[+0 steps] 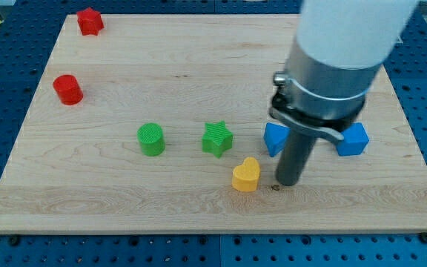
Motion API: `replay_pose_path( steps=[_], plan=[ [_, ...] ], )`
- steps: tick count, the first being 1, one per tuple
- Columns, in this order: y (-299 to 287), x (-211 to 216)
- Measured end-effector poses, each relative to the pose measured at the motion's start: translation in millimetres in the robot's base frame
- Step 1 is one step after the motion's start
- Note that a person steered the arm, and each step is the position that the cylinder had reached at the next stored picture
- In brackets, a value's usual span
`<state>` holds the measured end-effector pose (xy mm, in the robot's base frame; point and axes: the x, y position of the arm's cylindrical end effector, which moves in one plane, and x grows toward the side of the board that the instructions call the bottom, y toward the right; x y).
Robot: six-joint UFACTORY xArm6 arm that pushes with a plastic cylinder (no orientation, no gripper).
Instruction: Move the yellow heart to the top of the green circle
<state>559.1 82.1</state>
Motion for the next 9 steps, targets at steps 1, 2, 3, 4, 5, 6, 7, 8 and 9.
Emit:
replay_pose_path(
  steps=[1,2,3,4,5,6,7,8,9],
  plan=[
    [-40.8,0.0],
    [-79.0,0.0],
    [-115.6,0.0],
    [-148.3,0.0],
    [-182.2,0.0],
    [-197.9,8.8],
    [-185.1,49.6],
    [-184.4,58.6],
    [-213.6,53.4]
  ],
)
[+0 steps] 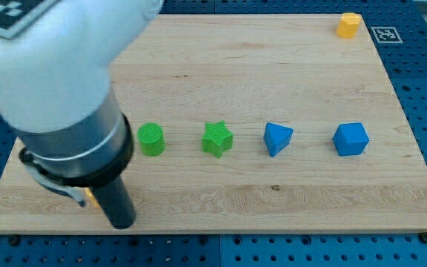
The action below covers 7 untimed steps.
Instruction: Move the yellow heart to the top of the green circle
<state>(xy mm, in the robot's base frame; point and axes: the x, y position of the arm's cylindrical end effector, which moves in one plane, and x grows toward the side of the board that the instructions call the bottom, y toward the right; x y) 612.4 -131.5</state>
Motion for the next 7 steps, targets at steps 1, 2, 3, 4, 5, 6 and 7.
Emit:
replay_pose_path(
  steps=[1,2,3,4,5,6,7],
  plan=[
    [-40.4,-13.2],
    [-54.8,-26.8],
    [-66.6,-21.6],
    [-68.9,6.2],
    [-56.3,5.8],
    [-44.7,-2.6],
    [-44.3,-14.2]
  ],
)
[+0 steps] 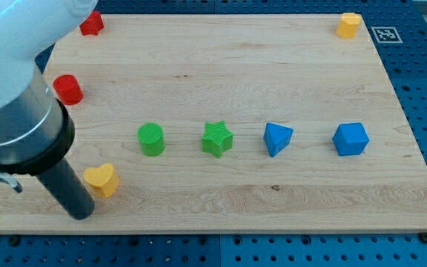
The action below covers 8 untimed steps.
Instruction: Move the yellow heart to the top of the green circle
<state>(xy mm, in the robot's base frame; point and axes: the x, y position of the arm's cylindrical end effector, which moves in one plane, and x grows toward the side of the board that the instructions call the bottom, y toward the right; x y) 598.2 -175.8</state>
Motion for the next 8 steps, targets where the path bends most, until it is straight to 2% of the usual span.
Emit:
replay_pose_path(
  steps=[2,4,5,8],
  plan=[
    [0.0,-31.7],
    [36.7,4.5],
    [51.7,-1.2],
    [11.5,-42.3]
  ],
)
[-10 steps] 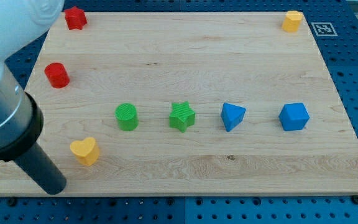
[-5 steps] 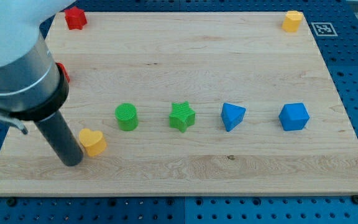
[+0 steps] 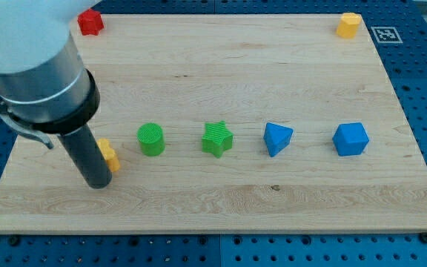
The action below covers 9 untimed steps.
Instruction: Move the yellow heart to the top of the green circle
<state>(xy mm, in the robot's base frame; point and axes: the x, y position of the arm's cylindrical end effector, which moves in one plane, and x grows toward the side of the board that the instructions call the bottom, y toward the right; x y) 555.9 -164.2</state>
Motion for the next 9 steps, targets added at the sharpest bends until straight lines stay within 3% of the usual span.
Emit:
replay_pose_path(
  steps=[3,9],
  plan=[
    [24.9,-1.2],
    [-21.5,-59.7]
  ],
)
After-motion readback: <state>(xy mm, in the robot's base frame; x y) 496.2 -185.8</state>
